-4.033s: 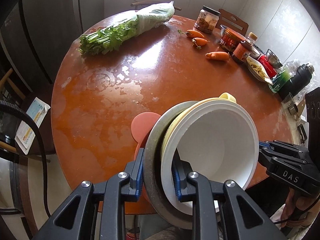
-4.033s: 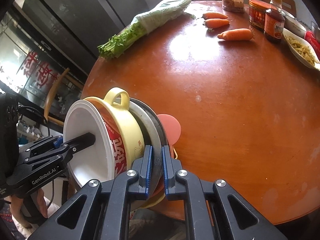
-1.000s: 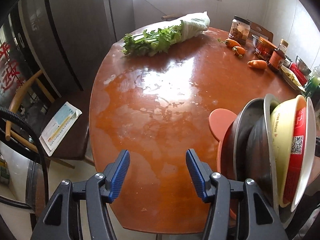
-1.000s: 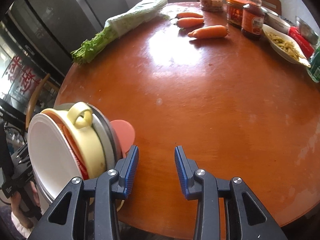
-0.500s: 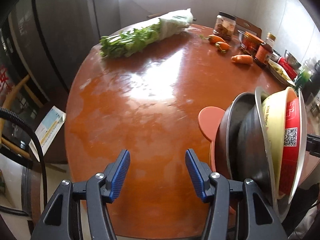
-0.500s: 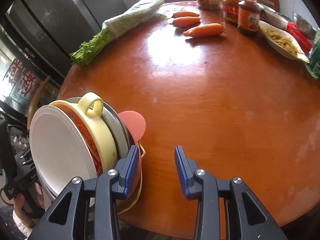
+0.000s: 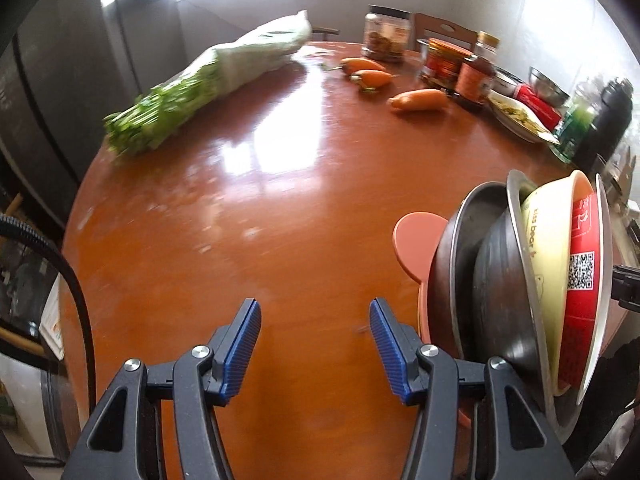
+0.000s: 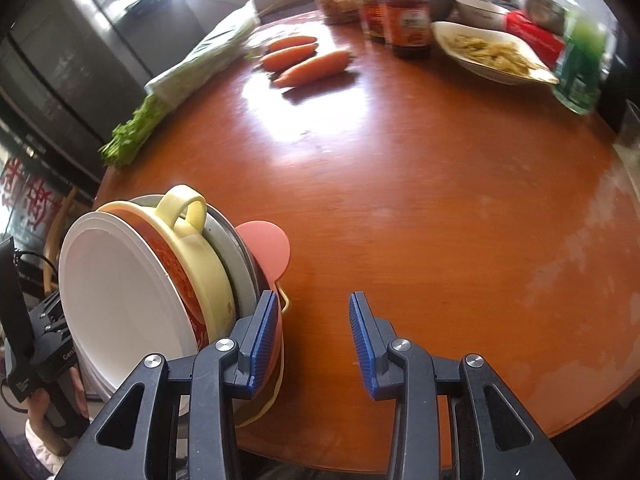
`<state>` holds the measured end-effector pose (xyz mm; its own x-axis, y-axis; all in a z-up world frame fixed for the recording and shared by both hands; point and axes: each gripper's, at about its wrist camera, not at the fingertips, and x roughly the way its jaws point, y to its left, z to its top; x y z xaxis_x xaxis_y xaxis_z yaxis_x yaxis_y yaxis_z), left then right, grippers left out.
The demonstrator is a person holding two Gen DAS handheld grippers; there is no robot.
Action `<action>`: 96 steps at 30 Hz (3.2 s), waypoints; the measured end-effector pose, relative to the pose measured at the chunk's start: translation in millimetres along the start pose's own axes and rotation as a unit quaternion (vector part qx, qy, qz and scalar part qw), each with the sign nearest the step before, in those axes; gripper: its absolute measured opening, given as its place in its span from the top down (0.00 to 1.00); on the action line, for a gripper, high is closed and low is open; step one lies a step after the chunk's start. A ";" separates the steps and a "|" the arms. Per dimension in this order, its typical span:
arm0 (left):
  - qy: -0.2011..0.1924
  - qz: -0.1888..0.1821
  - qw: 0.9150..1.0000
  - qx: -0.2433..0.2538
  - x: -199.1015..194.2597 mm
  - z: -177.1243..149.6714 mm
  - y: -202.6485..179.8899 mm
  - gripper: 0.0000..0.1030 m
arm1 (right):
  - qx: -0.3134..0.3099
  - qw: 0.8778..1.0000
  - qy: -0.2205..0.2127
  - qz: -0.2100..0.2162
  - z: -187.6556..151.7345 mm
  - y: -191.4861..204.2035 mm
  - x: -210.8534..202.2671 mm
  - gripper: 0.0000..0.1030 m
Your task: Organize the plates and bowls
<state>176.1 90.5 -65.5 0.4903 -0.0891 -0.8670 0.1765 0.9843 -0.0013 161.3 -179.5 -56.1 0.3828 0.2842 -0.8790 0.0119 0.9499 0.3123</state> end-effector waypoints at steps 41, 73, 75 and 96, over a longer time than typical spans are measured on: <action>-0.111 -0.065 0.988 -0.084 -112.9 -73.5 -56.2 0.46 | 0.020 0.980 -0.174 -0.092 -130.7 30.7 -134.3 0.53; -0.209 0.027 0.977 -0.027 -160.8 -138.4 -100.2 0.46 | -0.026 0.973 -0.214 -0.083 -210.5 50.4 -136.8 0.52; -0.209 0.028 0.977 -0.024 -161.1 -139.3 -101.2 0.46 | -0.029 0.975 -0.207 -0.080 -209.7 51.0 -132.4 0.52; -0.196 0.044 0.980 -0.010 -148.5 -137.6 -114.1 0.46 | -0.036 0.982 -0.177 -0.061 -199.2 42.6 -118.8 0.52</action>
<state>-34.3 12.4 -5.2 0.7931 -0.0514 -0.6070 0.1038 0.9933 0.0514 -67.6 -146.9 -10.1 0.6803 0.1165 -0.7237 0.0170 0.9845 0.1745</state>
